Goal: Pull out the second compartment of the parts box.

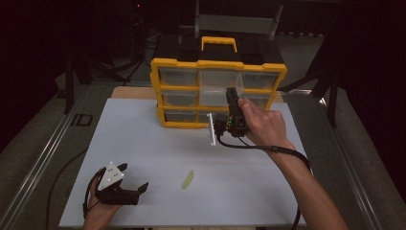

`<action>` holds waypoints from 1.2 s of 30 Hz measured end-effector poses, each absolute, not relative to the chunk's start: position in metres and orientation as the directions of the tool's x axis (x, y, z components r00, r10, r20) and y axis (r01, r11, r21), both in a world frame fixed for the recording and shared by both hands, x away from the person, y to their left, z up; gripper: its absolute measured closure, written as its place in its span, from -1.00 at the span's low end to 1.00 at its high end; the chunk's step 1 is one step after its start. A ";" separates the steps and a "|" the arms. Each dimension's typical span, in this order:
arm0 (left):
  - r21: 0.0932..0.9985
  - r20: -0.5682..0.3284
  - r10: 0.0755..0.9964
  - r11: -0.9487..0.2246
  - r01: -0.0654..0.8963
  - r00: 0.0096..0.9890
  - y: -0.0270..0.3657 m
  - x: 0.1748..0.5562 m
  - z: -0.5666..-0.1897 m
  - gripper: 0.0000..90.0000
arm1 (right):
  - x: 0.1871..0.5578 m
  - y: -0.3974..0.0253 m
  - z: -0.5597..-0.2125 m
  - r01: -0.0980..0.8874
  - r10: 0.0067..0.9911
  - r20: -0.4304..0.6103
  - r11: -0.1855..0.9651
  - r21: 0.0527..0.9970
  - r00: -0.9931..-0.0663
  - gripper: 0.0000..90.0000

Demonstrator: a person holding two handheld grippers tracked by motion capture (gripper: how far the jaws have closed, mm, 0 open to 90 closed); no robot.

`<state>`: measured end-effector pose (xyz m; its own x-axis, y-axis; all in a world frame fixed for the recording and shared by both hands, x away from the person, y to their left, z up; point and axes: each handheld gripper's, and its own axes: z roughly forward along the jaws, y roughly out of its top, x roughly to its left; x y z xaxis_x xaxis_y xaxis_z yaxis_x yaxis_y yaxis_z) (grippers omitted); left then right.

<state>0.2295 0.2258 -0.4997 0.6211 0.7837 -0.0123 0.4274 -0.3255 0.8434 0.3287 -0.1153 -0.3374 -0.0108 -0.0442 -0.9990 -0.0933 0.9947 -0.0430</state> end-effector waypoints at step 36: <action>0.843 -0.013 0.783 -0.326 0.428 0.622 0.225 0.230 -0.500 -1.00 | 0.316 -0.119 -0.338 -0.102 0.045 -0.998 0.994 0.049 -0.038 0.49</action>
<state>0.2296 0.2248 -0.4998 0.6215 0.7833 -0.0128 0.4276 -0.3255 0.8433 0.3164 -0.1186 -0.3385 -0.0380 0.0449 -0.9983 -0.1024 0.9936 0.0486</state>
